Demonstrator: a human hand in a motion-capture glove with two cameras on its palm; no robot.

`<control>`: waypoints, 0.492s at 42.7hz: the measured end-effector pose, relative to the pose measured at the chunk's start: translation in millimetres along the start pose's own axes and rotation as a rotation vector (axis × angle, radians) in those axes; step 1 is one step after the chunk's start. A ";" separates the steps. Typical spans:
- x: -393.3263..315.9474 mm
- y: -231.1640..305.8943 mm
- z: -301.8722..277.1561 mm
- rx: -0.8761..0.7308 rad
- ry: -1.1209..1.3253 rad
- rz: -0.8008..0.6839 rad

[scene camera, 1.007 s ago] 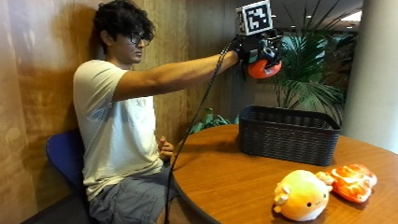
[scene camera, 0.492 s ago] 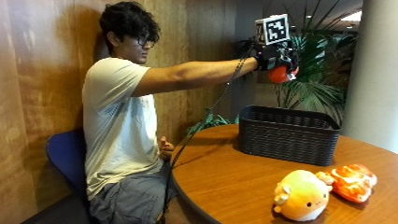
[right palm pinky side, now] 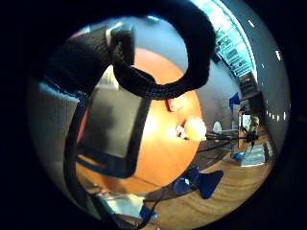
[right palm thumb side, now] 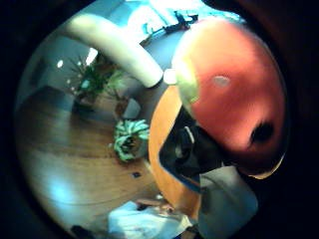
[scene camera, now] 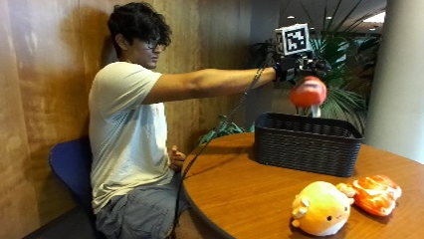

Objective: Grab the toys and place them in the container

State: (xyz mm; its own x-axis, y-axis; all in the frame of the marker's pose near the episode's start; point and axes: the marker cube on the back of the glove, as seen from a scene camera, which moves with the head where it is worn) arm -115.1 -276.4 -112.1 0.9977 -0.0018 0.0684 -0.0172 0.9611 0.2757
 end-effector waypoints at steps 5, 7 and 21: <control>1.7 1.9 -2.4 -0.027 0.028 0.065; 2.8 6.8 -4.9 -0.038 0.015 -0.008; 9.3 23.2 -14.4 -0.040 -0.018 -0.020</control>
State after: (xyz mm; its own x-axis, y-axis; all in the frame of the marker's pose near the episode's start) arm -105.2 -250.2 -118.8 0.9965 -0.0258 0.0801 0.0059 0.9710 0.2388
